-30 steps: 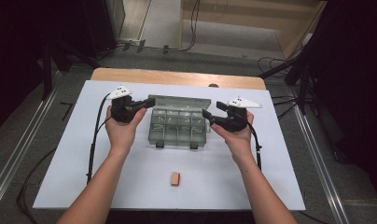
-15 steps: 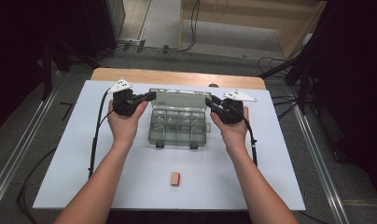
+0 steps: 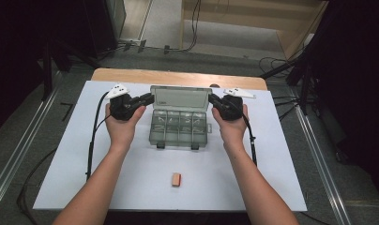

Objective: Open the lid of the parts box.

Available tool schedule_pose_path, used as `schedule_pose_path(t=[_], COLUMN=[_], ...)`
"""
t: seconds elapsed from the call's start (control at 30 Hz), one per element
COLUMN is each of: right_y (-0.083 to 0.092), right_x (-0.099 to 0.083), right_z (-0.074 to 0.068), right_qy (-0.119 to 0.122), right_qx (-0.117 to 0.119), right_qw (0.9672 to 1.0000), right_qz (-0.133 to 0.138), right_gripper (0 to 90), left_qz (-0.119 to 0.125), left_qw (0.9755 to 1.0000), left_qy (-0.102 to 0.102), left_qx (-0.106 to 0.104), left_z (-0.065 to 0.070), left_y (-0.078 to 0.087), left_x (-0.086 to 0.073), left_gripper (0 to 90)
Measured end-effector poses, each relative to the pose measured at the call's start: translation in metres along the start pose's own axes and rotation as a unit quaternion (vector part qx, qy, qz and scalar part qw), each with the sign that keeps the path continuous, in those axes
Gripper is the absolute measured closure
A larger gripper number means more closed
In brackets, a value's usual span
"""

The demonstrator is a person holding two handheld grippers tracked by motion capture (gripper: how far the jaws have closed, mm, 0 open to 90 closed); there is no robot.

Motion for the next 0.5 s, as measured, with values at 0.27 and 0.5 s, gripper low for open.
schedule_pose_path(t=[0.27,0.5], right_y=[-0.003,-0.008], right_x=[0.003,0.005], right_z=[0.002,0.005], right_qy=[-0.004,-0.014], right_qx=[0.003,0.009], right_qw=[1.0,0.9998], right_qz=[-0.008,-0.008], right_gripper=[83.0,83.3], left_qz=[0.01,-0.019], left_qw=[0.999,0.9973], left_qy=[0.025,0.049], left_qx=[0.037,0.052], left_z=[-0.017,-0.031], left_y=[0.007,-0.01], left_x=[-0.008,-0.002], left_gripper=[30.6,0.0])
Point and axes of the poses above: each handheld gripper's, and its own axes: y roughly backward along the jaws, x roughly out of its top, z roughly to its right, the point moved 3 cm from there along -y, roughly forward along the jaws, and after that the axes turned 9 degrees about -x, right-handed, at the moved point
